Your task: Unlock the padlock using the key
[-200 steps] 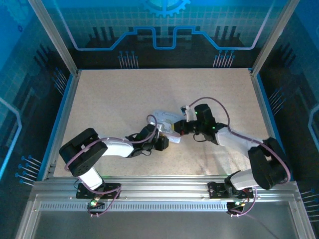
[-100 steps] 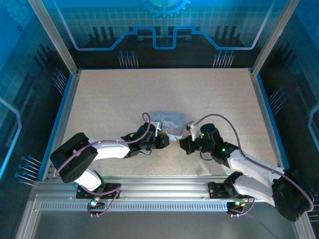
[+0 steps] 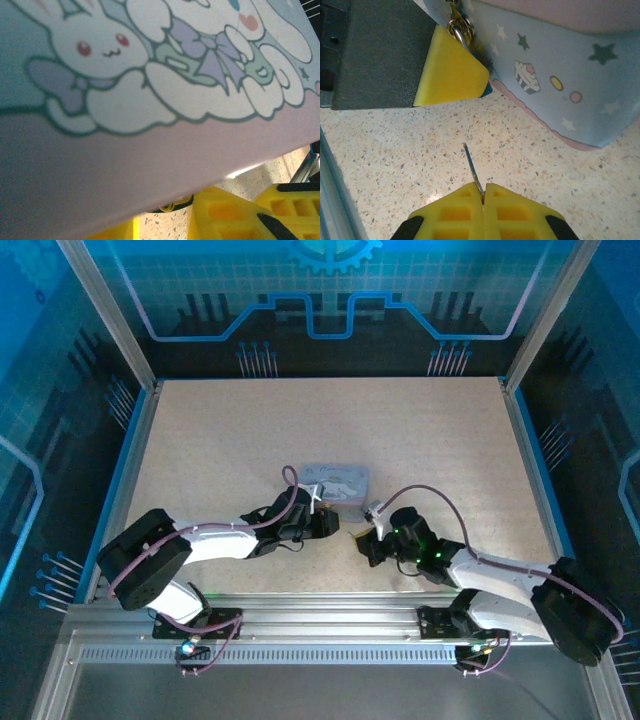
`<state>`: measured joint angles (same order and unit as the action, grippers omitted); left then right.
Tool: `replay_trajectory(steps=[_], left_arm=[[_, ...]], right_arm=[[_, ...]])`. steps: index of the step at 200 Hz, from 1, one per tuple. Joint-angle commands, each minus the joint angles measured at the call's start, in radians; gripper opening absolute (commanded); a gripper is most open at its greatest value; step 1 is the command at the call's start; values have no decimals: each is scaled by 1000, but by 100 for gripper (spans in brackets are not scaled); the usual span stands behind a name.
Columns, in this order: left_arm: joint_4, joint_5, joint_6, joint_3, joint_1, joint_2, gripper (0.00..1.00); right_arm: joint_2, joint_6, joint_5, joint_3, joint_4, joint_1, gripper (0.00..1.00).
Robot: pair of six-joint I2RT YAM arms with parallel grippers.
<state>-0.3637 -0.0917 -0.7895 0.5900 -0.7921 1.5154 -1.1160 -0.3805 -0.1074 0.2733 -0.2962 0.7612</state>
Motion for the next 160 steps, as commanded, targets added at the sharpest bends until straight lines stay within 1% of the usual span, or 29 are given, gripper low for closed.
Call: replay_trajectory(steps=[1, 35, 65, 160], left_arm=[[-30, -16, -22, 2, -11, -44, 24], [-13, -3, -32, 6, -16, -63, 25], [3, -7, -39, 11, -20, -66, 25], [27, -1, -35, 11, -23, -78, 25]], right_arm=[[-52, 32, 43, -15, -129, 31, 5], [-133, 42, 82, -6, -204, 43, 5], [-158, 50, 97, -8, -244, 44, 5], [-193, 91, 101, 7, -256, 42, 5]])
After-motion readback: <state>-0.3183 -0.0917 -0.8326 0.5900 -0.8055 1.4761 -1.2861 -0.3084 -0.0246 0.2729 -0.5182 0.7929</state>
